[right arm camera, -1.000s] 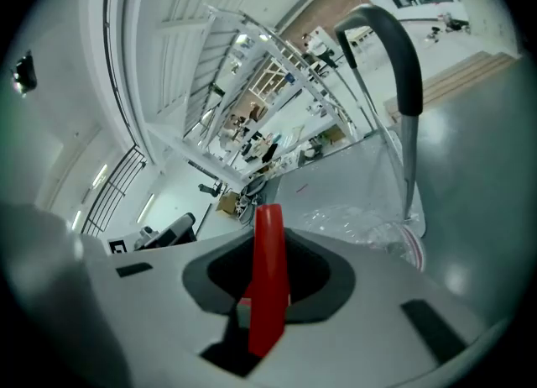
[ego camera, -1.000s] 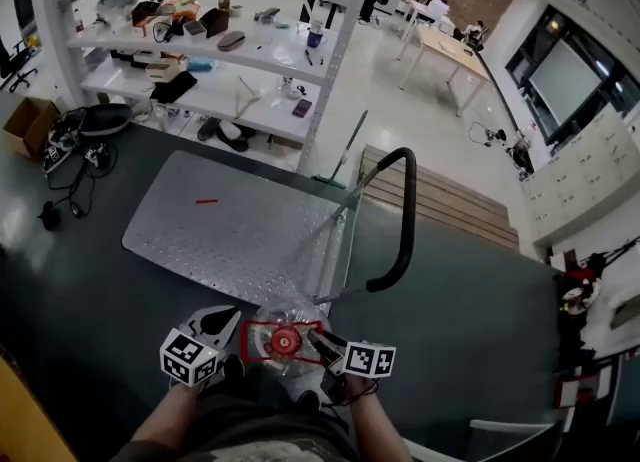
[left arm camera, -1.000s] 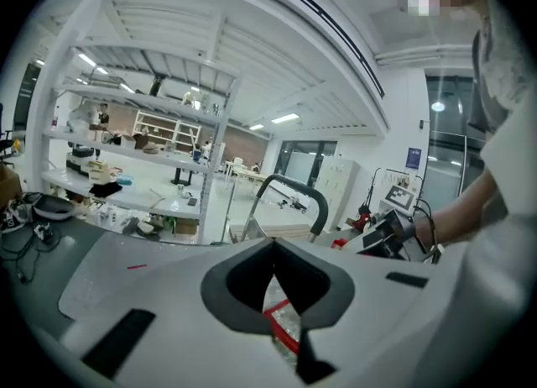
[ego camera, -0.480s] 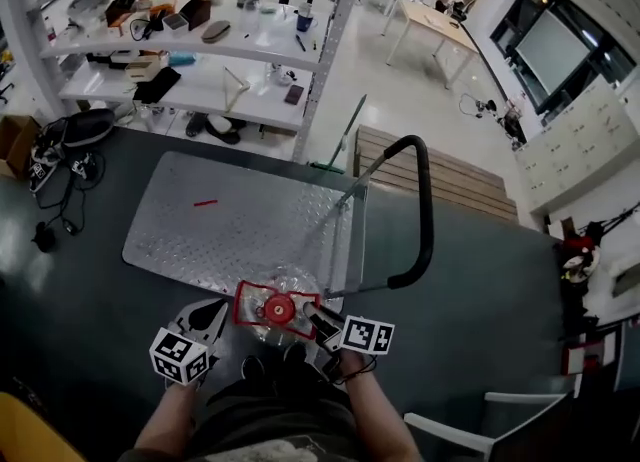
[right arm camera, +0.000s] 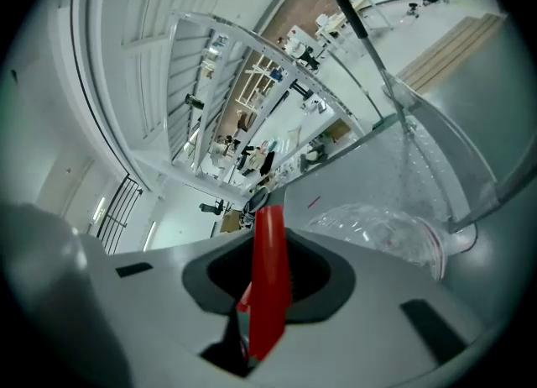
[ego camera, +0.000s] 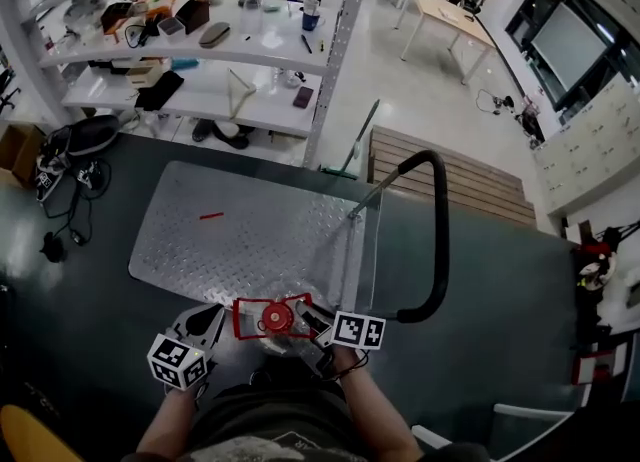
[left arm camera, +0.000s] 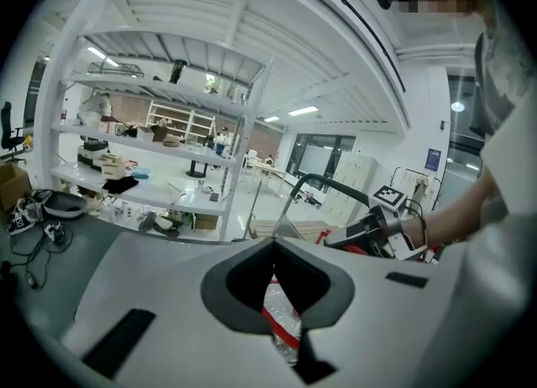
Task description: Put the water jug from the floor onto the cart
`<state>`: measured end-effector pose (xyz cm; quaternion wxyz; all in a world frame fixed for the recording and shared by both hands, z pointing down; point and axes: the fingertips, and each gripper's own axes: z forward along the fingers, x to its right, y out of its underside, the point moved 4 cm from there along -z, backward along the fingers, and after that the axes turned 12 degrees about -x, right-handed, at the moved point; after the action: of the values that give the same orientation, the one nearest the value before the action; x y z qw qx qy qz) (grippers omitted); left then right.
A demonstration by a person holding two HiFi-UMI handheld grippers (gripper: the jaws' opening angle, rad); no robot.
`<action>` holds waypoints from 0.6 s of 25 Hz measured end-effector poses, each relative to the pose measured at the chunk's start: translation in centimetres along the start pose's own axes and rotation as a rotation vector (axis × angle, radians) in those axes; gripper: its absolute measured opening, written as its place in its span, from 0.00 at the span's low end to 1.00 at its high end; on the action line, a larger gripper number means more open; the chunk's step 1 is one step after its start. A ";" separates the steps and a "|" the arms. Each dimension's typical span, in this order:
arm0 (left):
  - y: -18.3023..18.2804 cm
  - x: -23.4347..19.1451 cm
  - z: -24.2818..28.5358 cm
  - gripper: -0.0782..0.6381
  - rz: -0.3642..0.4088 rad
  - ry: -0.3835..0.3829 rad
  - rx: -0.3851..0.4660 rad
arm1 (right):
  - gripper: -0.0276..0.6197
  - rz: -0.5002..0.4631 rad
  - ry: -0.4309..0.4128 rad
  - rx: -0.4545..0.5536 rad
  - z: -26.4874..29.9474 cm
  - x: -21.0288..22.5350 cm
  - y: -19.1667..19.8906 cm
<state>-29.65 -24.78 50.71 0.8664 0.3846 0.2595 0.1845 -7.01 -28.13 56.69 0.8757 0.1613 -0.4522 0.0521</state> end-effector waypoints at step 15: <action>-10.0 -5.6 9.3 0.12 0.016 -0.030 -0.012 | 0.14 0.012 0.004 -0.015 5.9 3.4 -15.1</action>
<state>-27.42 -39.42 50.13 0.8711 0.3841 0.2422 0.1871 -6.03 -44.51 59.08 0.8775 0.1518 -0.4517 0.0540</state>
